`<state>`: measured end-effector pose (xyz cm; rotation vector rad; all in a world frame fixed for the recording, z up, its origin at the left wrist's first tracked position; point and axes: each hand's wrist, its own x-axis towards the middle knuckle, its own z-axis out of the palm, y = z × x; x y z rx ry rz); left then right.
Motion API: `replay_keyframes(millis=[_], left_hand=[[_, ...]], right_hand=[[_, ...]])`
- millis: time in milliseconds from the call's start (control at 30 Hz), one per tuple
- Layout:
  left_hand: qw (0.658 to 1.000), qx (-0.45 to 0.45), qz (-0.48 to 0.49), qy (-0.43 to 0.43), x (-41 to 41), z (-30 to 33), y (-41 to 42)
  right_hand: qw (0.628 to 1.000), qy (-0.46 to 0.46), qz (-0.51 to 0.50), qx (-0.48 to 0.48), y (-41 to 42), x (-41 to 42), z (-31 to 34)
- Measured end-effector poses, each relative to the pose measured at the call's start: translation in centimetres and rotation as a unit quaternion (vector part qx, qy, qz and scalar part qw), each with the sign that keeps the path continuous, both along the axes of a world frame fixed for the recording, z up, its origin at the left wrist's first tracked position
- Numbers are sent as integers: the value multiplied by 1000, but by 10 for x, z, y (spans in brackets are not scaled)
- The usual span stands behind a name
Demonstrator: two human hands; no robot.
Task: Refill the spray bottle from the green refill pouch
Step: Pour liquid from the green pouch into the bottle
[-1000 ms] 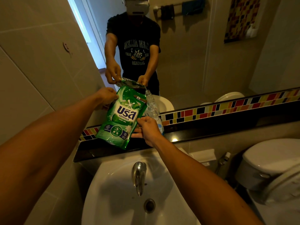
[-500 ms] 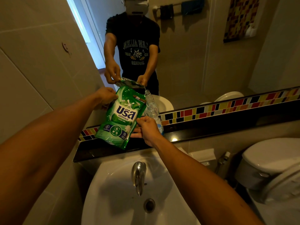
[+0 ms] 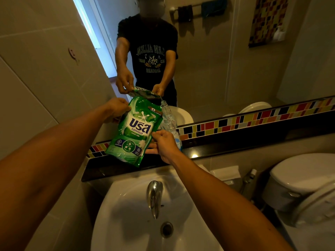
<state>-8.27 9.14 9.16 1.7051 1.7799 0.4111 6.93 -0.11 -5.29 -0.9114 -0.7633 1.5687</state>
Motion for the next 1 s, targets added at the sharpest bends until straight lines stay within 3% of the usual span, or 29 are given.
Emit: replay_keyframes(millis=[1000], left_hand=[[1000,-3,2,2,6,1,-2]], right_hand=[[1000,-3,-2,-4,1,2,-2]])
